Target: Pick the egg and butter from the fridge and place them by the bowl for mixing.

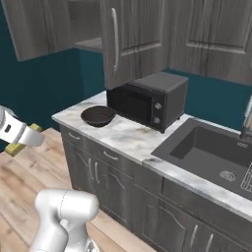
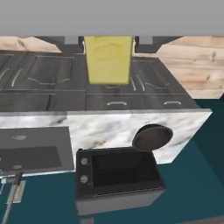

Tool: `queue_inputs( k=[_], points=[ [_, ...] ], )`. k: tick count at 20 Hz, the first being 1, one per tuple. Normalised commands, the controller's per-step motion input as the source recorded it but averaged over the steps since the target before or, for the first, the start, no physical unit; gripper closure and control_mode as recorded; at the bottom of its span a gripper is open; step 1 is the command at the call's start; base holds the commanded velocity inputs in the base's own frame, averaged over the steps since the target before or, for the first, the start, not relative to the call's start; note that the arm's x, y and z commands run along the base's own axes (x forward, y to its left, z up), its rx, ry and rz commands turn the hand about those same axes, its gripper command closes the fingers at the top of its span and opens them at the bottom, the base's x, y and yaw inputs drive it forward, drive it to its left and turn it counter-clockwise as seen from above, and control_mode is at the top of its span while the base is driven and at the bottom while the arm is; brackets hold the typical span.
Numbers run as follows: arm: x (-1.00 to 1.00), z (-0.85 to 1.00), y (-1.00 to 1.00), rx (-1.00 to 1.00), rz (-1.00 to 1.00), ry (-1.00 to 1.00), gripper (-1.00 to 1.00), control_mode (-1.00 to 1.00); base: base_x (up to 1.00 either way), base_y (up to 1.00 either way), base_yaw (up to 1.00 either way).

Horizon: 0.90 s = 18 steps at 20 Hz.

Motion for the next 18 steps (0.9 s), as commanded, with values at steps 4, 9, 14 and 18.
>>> queue_inputs(
  k=[4, 9, 14, 18],
  points=[
    [0.00, 0.00, 0.00, 0.00, 0.00, 0.00, 1.00, 1.00, 0.64, 1.00, -0.23],
    [0.00, 0.00, 0.00, 0.00, 0.00, 0.00, 1.00, 1.00, 0.38, 0.29, -0.31],
    [0.00, 0.00, 0.00, 0.00, 0.00, 0.00, 1.00, 1.00, 0.05, -0.01, -0.31],
    [0.00, 0.00, 0.00, 0.00, 0.00, 0.00, 1.00, 1.00, 0.11, -0.02, 0.00]
  ],
)
